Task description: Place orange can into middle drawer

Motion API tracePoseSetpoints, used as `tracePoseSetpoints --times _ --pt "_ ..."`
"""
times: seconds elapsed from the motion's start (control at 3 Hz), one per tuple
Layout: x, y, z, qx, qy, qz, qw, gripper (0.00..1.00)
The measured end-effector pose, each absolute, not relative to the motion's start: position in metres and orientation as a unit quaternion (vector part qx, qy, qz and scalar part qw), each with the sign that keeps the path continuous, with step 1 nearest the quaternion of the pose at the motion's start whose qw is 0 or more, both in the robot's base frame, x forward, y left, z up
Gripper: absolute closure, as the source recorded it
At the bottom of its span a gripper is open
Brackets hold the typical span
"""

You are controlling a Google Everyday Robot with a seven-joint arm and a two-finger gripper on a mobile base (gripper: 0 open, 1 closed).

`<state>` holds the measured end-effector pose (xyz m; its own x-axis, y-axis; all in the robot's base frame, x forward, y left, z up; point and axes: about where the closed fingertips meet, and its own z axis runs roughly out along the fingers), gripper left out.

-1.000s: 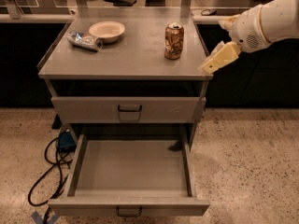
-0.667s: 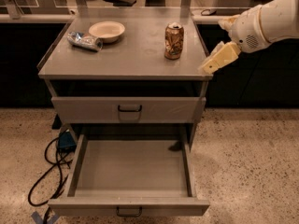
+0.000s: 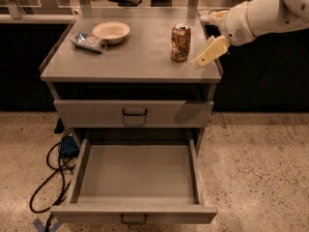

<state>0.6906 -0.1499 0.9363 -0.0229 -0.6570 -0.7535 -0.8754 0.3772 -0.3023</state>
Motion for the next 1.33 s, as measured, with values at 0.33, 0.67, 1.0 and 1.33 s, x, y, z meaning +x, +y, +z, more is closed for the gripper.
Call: tracePoseSetpoints --times 0.33,0.67,1.0,1.33 --pt "0.736 -0.143 0.935 -0.530 0.695 0.124 0.469 0.00" --pt "0.736 -0.143 0.935 -0.530 0.695 0.125 0.469 0.00" --pt "0.745 -0.138 0.930 -0.534 0.688 0.137 0.472 0.00" --pt "0.779 -0.131 0.916 -0.528 0.689 0.137 0.477 0.00"
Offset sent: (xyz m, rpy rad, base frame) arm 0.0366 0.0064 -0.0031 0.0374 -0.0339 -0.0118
